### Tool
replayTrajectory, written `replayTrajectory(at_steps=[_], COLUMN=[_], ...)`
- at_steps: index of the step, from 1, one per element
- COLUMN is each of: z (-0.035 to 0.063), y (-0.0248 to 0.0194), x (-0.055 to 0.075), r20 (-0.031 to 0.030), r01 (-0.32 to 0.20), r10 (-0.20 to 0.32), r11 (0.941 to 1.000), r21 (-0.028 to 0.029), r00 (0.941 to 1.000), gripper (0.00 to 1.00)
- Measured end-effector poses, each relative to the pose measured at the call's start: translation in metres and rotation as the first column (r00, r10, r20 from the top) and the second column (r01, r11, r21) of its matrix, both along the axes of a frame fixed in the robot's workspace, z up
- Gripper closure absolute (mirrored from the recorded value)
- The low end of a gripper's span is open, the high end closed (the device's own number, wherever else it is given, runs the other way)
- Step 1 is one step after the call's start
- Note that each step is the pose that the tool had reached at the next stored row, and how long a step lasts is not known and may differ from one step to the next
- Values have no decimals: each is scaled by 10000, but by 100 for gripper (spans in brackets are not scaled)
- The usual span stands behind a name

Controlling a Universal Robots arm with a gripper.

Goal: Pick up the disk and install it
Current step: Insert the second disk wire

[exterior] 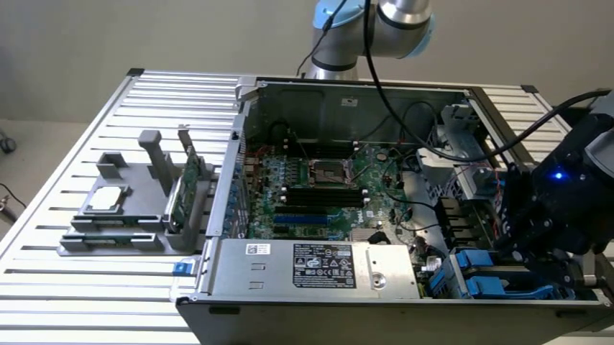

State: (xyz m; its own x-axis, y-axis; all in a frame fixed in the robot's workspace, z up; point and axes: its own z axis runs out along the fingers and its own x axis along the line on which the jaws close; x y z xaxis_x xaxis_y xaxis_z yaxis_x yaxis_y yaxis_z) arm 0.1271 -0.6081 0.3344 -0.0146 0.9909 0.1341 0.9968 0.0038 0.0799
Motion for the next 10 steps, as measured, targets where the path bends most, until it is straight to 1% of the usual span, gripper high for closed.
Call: replayTrajectory(at_steps=[6,7,9,10], z=[-12,-10,16,32], y=[-8,-9,-13,-16], x=[5,5,5,3], r20=[-22,-28,-34,-36], r01=[0,1,1,0], r10=[0,-1,-1,0], r11=[10000,10000,10000,10000], r21=[7,7,9,8], r00=[10000,10000,10000,10000], gripper=[84,82,82,75])
